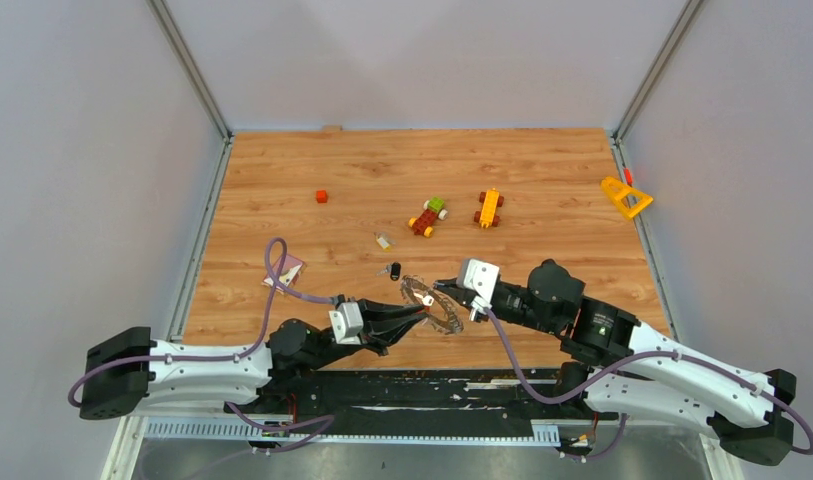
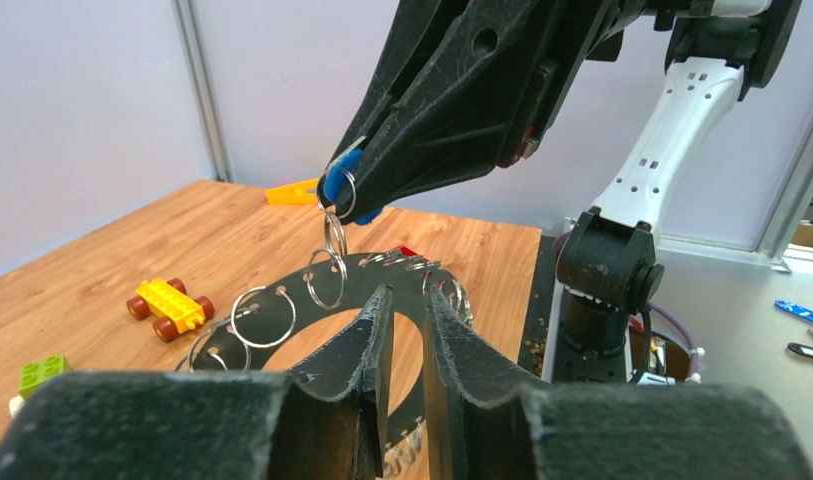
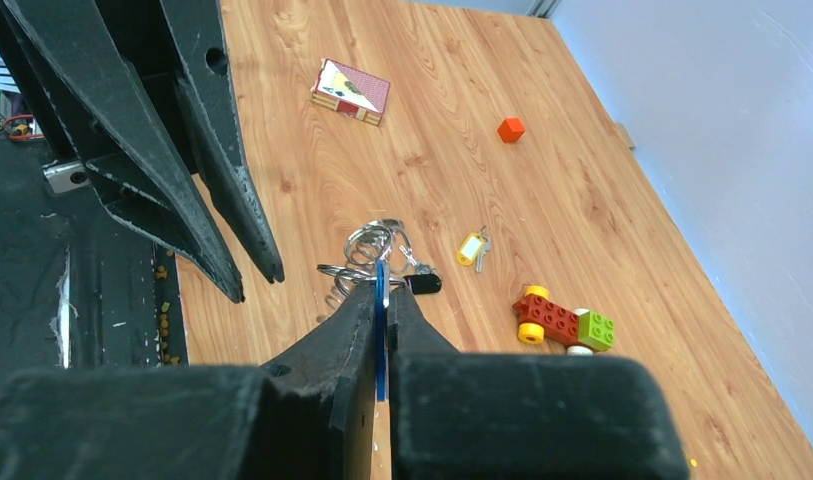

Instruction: Remove the keys from the keyring

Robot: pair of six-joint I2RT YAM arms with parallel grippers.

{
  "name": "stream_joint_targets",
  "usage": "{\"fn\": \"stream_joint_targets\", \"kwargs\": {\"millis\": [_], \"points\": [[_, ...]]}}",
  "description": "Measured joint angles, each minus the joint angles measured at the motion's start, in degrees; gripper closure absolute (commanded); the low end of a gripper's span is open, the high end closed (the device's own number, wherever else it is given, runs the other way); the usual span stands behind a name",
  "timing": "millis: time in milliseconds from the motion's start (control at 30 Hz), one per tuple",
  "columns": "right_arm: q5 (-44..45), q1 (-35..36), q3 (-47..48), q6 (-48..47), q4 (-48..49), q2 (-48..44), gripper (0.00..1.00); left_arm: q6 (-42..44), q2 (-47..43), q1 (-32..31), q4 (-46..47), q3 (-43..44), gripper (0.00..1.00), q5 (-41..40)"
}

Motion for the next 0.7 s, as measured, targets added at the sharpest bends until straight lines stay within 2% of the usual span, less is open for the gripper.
{"fn": "stream_joint_targets", "kwargs": {"millis": [700], "points": [[-3.5,0.0,0.0,0.7,1.2,-1.4,1.00,0.0,7.5,0.0,7.5,0.0,0.74,-1.9]]}}
